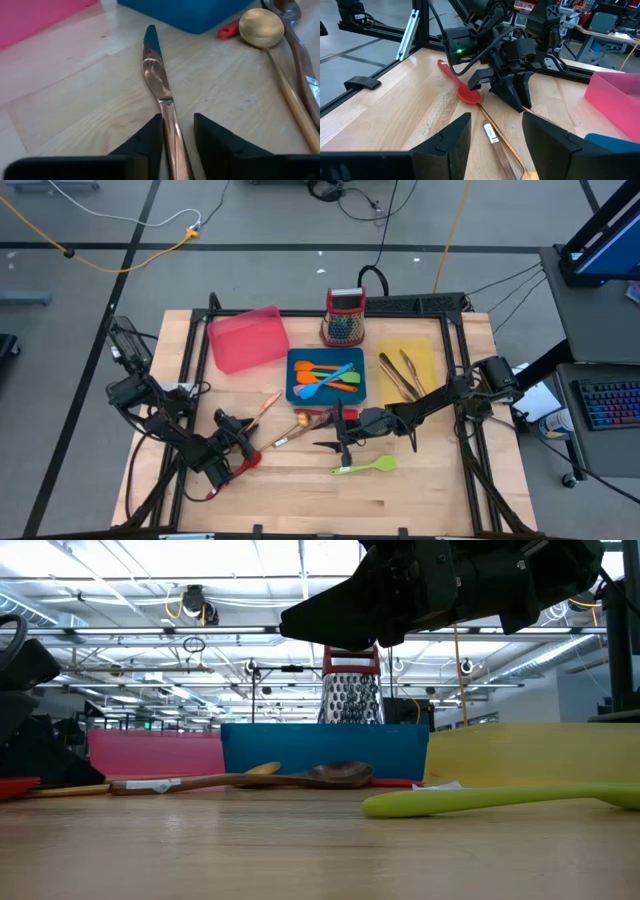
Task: Pick & Place Kitchen Items
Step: Put the gold table knife into the yellow bin
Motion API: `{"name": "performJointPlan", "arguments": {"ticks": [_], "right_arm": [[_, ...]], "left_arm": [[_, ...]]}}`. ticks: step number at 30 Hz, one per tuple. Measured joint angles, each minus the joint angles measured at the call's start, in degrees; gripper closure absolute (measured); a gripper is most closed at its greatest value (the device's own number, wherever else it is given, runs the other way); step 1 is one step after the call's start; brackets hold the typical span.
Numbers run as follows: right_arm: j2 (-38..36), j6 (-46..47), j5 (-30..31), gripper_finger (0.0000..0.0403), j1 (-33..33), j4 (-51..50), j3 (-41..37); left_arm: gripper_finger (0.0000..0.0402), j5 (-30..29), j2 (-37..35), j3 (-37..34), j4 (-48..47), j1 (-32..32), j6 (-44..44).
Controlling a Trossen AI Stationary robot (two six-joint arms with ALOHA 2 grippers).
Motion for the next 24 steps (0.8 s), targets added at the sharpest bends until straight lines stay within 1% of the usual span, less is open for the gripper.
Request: {"name": "performJointPlan", "arguments": {"ticks": [6, 13, 16, 24], "right_arm": [[0.0, 0.0, 0.0, 0.0232, 0.0, 0.0, 0.0], [0.0, 0.0, 0.0, 0.0232, 0.0, 0.0, 0.0], [0.0, 0.0, 0.0, 0.0232, 0.0, 0.0, 0.0], [0.0, 0.0, 0.0, 0.0232, 0.0, 0.1, 0.0]], "left_arm": [[0.0356, -0.2, 0.0, 0.0, -0.2, 0.0, -0.3], [0.0359, -1.4, 0.0, 0.3, 0.0, 0.0, -0.9], [0.0359, -2.4, 0.1, 1.8, -0.9, 0.1, -0.1], [0.0355, 1.5, 0.0, 7.4, -4.9, 0.1, 3.9]]}}
